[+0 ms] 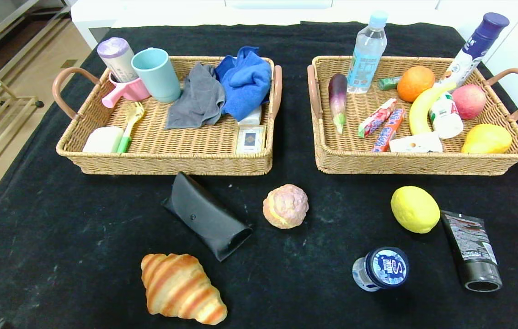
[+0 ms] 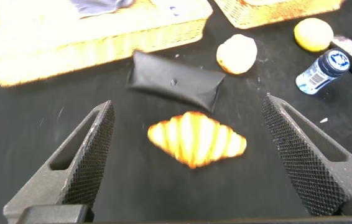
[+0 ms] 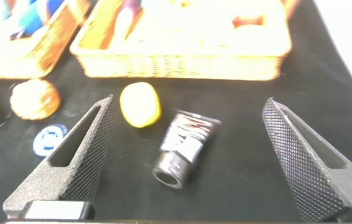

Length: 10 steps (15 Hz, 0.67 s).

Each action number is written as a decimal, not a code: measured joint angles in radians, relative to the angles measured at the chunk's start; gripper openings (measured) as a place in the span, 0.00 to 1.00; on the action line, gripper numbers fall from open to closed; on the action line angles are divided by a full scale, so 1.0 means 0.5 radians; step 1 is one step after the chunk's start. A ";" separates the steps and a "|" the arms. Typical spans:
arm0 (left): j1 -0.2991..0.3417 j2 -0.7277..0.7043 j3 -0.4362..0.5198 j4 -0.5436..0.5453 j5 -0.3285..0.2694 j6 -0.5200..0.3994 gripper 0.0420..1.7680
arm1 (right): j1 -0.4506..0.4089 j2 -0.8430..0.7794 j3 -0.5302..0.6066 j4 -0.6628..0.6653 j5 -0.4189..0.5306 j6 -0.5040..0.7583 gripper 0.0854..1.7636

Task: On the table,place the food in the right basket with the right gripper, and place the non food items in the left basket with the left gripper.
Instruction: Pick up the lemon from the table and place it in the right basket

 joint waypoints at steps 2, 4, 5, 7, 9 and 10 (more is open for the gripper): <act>-0.067 0.252 -0.139 -0.050 -0.014 0.066 0.97 | 0.012 0.190 -0.108 0.016 0.123 -0.043 0.97; -0.229 0.474 -0.291 -0.071 -0.019 0.113 0.97 | 0.060 0.340 -0.263 0.149 0.175 -0.069 0.97; -0.336 0.562 -0.352 -0.076 -0.019 0.121 0.97 | 0.123 0.396 -0.338 0.223 0.176 -0.071 0.97; -0.562 0.721 -0.454 -0.084 -0.016 0.131 0.97 | 0.317 0.501 -0.499 0.357 0.129 -0.070 0.97; -0.696 0.852 -0.541 -0.089 -0.012 0.148 0.97 | 0.519 0.612 -0.592 0.402 -0.016 -0.069 0.97; -0.723 0.909 -0.585 -0.091 -0.012 0.163 0.97 | 0.611 0.674 -0.621 0.406 -0.114 -0.067 0.97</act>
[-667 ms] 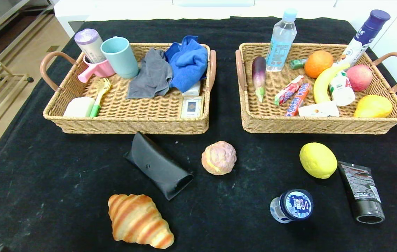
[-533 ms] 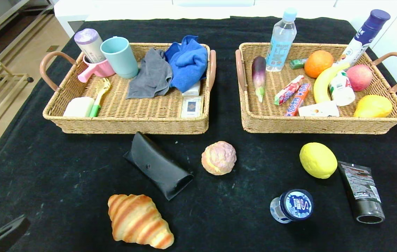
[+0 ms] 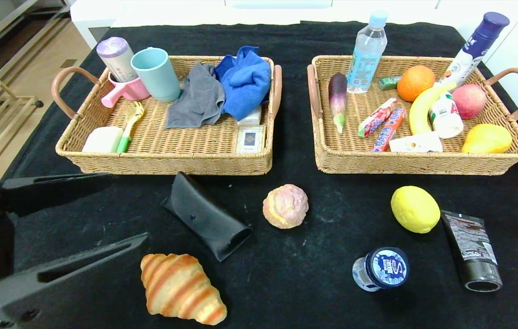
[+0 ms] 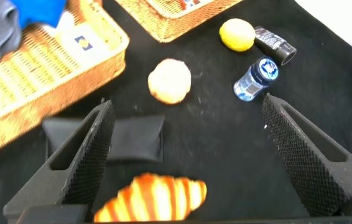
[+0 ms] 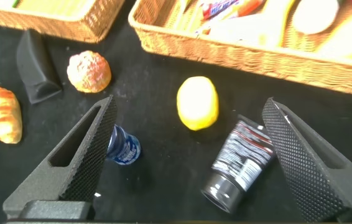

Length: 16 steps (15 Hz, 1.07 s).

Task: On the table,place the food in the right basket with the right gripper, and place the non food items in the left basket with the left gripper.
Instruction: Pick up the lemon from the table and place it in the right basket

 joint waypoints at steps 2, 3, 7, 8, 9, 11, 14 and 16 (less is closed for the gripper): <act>-0.024 0.102 -0.071 -0.003 0.001 0.030 0.97 | 0.109 0.120 -0.038 -0.009 -0.085 0.008 0.97; -0.032 0.140 -0.091 -0.002 0.001 0.046 0.97 | 0.130 0.169 -0.057 -0.020 -0.093 0.017 0.97; -0.047 0.231 -0.095 -0.012 0.005 0.054 0.97 | 0.189 0.306 -0.113 -0.027 -0.139 0.025 0.97; -0.043 0.245 -0.080 -0.047 0.009 0.037 0.97 | 0.204 0.324 -0.117 -0.027 -0.157 0.020 0.97; -0.036 0.254 -0.051 -0.090 0.011 0.031 0.97 | 0.216 0.337 -0.122 -0.027 -0.160 0.018 0.97; -0.020 0.265 -0.008 -0.199 0.017 0.037 0.97 | 0.226 0.354 -0.126 -0.023 -0.160 0.011 0.97; -0.007 0.274 0.014 -0.228 0.023 0.034 0.97 | 0.229 0.366 -0.130 -0.023 -0.154 -0.006 0.97; -0.001 0.272 0.015 -0.228 0.026 0.033 0.97 | 0.227 0.380 -0.130 -0.023 -0.157 -0.018 0.97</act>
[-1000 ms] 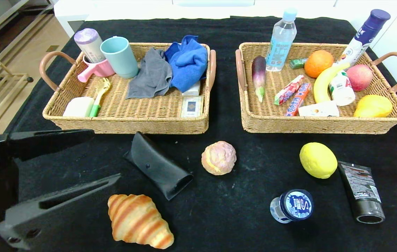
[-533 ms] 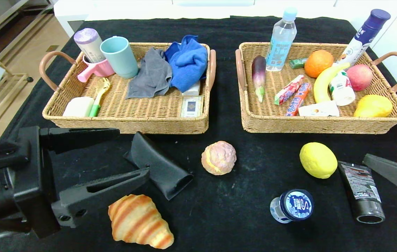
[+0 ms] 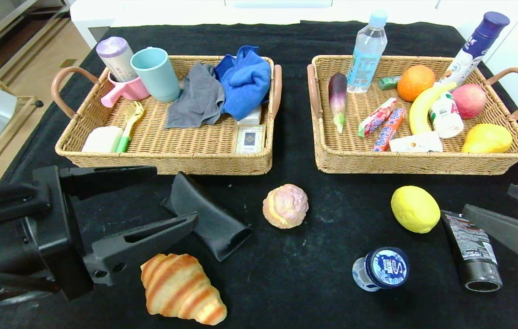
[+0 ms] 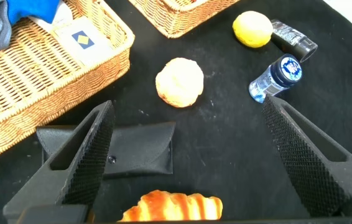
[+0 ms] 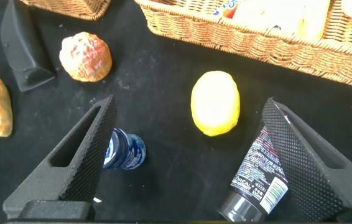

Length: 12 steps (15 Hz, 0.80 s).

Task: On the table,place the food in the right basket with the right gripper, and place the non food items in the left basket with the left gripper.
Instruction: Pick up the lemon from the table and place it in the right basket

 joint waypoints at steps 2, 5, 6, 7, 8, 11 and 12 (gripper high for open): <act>0.003 -0.007 0.003 0.001 0.015 -0.003 0.97 | -0.002 0.023 -0.005 -0.003 -0.040 -0.084 0.97; 0.007 -0.011 0.009 0.003 0.064 -0.001 0.97 | -0.007 0.052 -0.008 -0.048 -0.054 -0.116 0.97; 0.006 -0.014 0.014 0.002 0.064 0.001 0.97 | -0.008 0.062 -0.002 -0.048 -0.060 -0.134 0.97; 0.006 -0.017 0.016 0.001 0.063 0.003 0.97 | -0.008 0.073 -0.004 -0.049 -0.066 -0.131 0.97; 0.005 -0.020 0.017 0.001 0.060 0.005 0.97 | -0.008 0.087 -0.021 -0.041 -0.070 -0.103 0.97; 0.001 -0.038 0.017 0.008 0.051 0.009 0.97 | -0.007 0.149 -0.176 0.135 -0.129 0.017 0.97; 0.001 -0.043 0.018 0.008 0.051 0.010 0.97 | -0.008 0.176 -0.260 0.263 -0.170 0.070 0.97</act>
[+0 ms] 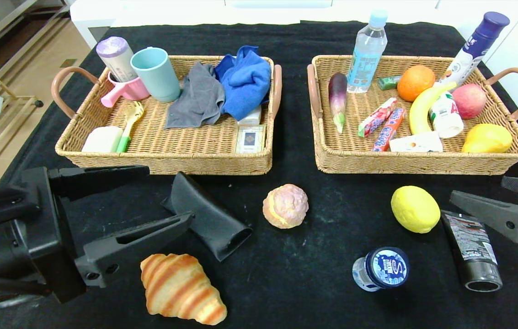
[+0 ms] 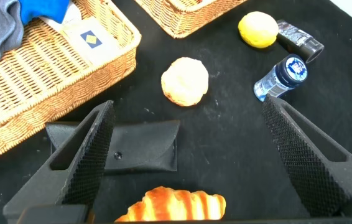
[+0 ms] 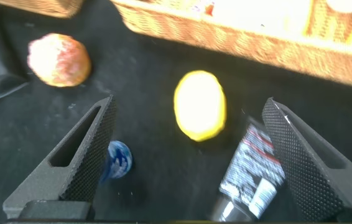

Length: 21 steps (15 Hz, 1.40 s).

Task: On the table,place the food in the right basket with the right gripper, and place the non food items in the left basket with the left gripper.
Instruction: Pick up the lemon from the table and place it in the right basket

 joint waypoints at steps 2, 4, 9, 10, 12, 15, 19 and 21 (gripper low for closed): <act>0.000 -0.007 0.002 0.001 -0.001 0.000 0.97 | -0.002 0.058 -0.180 0.314 -0.051 0.104 0.97; -0.002 -0.011 0.003 0.005 -0.001 0.001 0.97 | -0.003 0.121 -0.356 0.609 -0.066 0.196 0.97; 0.000 -0.015 0.017 0.000 0.002 0.006 0.97 | 0.001 0.374 -0.804 1.166 -0.071 0.439 0.97; 0.000 -0.015 0.017 0.000 0.002 0.006 0.97 | 0.002 0.427 -0.840 1.178 -0.089 0.445 0.97; 0.000 -0.016 0.020 0.000 0.002 0.008 0.97 | 0.007 0.526 -0.874 1.176 -0.180 0.445 0.97; -0.001 -0.018 0.021 -0.006 0.003 0.009 0.97 | 0.012 0.623 -0.942 1.171 -0.230 0.440 0.97; 0.000 -0.022 0.022 -0.005 0.003 0.011 0.97 | 0.050 0.684 -0.983 1.185 -0.230 0.440 0.97; 0.000 -0.023 0.022 -0.004 0.003 0.011 0.97 | 0.059 0.729 -0.993 1.194 -0.228 0.443 0.97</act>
